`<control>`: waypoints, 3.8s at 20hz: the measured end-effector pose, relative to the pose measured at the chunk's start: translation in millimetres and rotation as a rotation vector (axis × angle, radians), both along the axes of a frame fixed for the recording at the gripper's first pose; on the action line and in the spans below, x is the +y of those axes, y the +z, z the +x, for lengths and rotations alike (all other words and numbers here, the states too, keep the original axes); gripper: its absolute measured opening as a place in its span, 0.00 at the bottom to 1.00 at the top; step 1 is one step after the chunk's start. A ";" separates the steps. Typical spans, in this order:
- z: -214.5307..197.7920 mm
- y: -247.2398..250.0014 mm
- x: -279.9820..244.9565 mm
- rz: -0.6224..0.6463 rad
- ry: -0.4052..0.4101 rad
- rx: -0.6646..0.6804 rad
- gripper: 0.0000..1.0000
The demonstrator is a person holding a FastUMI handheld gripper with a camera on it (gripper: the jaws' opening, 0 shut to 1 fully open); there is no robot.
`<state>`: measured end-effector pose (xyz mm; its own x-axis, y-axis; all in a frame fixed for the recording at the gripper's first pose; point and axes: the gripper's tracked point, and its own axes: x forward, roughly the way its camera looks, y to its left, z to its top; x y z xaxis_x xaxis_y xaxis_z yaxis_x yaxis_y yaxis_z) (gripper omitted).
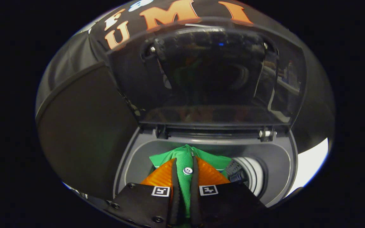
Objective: Put the clothes into the washing machine and then close the washing machine lid.
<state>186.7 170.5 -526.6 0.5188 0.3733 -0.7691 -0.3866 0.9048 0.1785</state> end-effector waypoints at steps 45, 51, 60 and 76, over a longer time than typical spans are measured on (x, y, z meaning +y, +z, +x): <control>39.4 247.3 -6.4 0.116 -0.107 -0.416 0.99; 94.3 349.3 25.2 0.134 -0.076 -0.569 0.98; 187.4 305.4 40.1 0.025 -0.100 -0.501 0.99; 209.3 220.1 25.2 -0.078 -0.159 -0.386 0.97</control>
